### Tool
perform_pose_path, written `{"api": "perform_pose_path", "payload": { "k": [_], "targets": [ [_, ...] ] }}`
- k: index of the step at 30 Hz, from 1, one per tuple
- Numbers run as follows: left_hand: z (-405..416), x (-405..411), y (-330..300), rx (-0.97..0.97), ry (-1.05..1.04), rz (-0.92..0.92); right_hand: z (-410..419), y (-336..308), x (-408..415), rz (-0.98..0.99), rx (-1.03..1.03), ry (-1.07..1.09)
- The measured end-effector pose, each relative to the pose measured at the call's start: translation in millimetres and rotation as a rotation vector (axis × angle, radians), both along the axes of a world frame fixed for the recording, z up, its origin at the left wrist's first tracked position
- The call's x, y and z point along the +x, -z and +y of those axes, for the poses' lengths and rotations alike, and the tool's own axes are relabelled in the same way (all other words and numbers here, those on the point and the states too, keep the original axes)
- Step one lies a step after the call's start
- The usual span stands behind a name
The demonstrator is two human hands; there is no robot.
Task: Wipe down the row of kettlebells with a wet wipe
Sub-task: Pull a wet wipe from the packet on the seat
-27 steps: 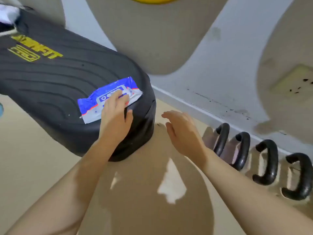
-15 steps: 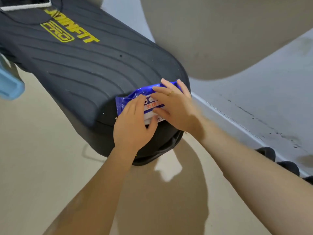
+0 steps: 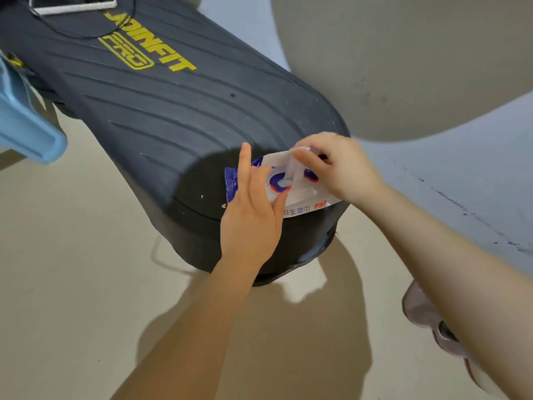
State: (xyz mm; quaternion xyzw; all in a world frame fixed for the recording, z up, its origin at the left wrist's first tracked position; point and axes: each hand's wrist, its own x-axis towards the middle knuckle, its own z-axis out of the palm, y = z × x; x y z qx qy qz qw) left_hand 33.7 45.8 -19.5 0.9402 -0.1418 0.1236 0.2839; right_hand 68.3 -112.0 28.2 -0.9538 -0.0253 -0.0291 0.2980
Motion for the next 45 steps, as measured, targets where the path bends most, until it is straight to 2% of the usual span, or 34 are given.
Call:
{"api": "perform_pose_path", "payload": {
  "k": [2, 5, 10, 12, 15, 18, 20, 23, 26, 28, 31, 34, 37, 40, 45],
  "targets": [
    [2, 2, 3, 0.049, 0.035, -0.039, 6, 3, 5, -0.069, -0.041, 0.185],
    [3, 4, 1, 0.103, 0.075, -0.025, 14, 6, 3, -0.088, -0.002, 0.256],
    [3, 6, 3, 0.152, 0.088, -0.009, 17, 4, -6, -0.141, 0.216, 0.423],
    [3, 7, 4, 0.160, 0.088, -0.013, 18, 4, -14, -0.084, 0.216, 0.382],
    [3, 7, 4, 0.163, 0.088, -0.033, 22, 11, -23, -0.037, 0.068, 0.239],
    [3, 6, 4, 0.152, 0.088, -0.055, 22, 11, -22, -0.037, 0.021, 0.228],
    [4, 6, 4, 0.135, 0.087, -0.060, 23, 5, -21, -0.015, 0.174, 0.278],
    [4, 6, 5, 0.115, 0.082, -0.064, 22, -8, -28, 0.000, 0.600, 0.341],
    [4, 6, 7, 0.119, 0.076, -0.071, 21, -21, -36, -0.028, 0.858, 0.385],
    [3, 6, 8, 0.127, 0.069, -0.074, 19, -24, -39, -0.054, 0.893, 0.477],
    [2, 5, 9, 0.127, 0.062, -0.078, 18, -19, -43, -0.124, 0.819, 0.585],
    [1, 5, 7, 0.143, 0.057, -0.080, 20, -21, -49, -0.130, 0.869, 0.662],
    [1, 4, 5, 0.161, 0.051, -0.081, 18, -27, -51, -0.079, 1.026, 0.753],
    [1, 4, 4, 0.177, 0.049, -0.065, 12, -37, -53, -0.001, 1.009, 0.797],
    [2, 3, 3, 0.132, 0.066, -0.025, 6, -42, -68, 0.107, 1.136, 0.817]
  ]
}}
